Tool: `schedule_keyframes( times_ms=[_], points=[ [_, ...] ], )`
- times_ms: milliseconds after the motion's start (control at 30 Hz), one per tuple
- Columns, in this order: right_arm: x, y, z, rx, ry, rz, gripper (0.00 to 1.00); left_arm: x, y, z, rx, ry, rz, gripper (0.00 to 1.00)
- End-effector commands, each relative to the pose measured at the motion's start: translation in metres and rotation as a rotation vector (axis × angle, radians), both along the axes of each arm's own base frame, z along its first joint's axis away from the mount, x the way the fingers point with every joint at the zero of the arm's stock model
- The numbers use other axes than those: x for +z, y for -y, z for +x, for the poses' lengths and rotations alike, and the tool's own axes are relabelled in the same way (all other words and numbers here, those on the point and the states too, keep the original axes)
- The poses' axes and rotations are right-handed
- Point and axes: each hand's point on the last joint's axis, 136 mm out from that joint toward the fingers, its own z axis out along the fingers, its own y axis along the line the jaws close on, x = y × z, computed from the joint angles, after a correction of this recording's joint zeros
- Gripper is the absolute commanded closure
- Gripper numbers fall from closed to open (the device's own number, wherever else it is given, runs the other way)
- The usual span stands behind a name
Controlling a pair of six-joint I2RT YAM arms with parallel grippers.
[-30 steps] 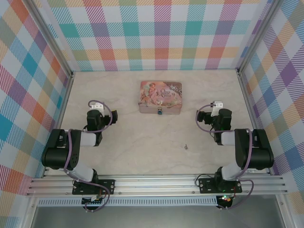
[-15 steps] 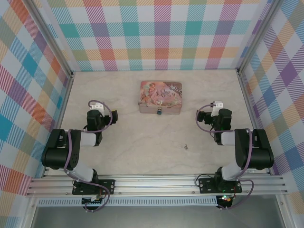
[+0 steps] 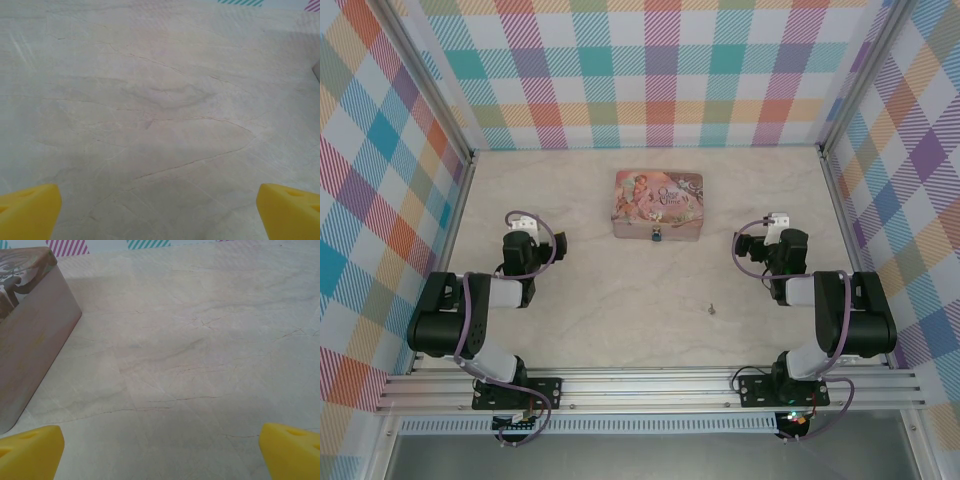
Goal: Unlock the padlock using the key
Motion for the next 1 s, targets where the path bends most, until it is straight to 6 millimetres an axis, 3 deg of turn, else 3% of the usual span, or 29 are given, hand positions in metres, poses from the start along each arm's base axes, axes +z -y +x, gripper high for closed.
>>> schedule_keyframes(
  times_ms=[0, 167, 267, 367, 500, 633, 833, 967],
  points=[
    [0.023, 0.006, 0.009, -0.038, 0.029, 0.008, 0.00, 0.033, -0.007, 0.001, 0.041, 0.039, -0.002, 0.00],
    [0.063, -0.003, 0.006, -0.015, -0.064, 0.070, 0.00, 0.075, -0.006, -0.002, 0.102, 0.005, -0.147, 0.00],
    [0.081, -0.021, 0.003, 0.017, -0.140, 0.237, 0.00, 0.084, 0.017, 0.004, 0.056, -0.038, -0.346, 0.00],
    [0.089, -0.051, 0.002, 0.094, -0.237, 0.440, 0.00, 0.078, 0.049, 0.013, -0.024, -0.114, -0.548, 0.00],
    [0.083, -0.081, 0.012, 0.138, -0.334, 0.617, 0.00, 0.071, 0.089, 0.030, -0.119, -0.202, -0.668, 0.00],
    [0.066, -0.112, 0.032, 0.183, -0.422, 0.641, 0.00, 0.066, 0.129, 0.055, -0.220, -0.256, -0.737, 0.00],
    [0.039, -0.144, 0.071, 0.205, -0.504, 0.674, 0.00, 0.049, 0.167, 0.092, -0.271, -0.304, -0.769, 0.00],
    [0.033, -0.165, 0.085, 0.243, -0.530, 0.682, 0.00, 0.044, 0.192, 0.102, -0.331, -0.345, -0.771, 0.00]
  ],
)
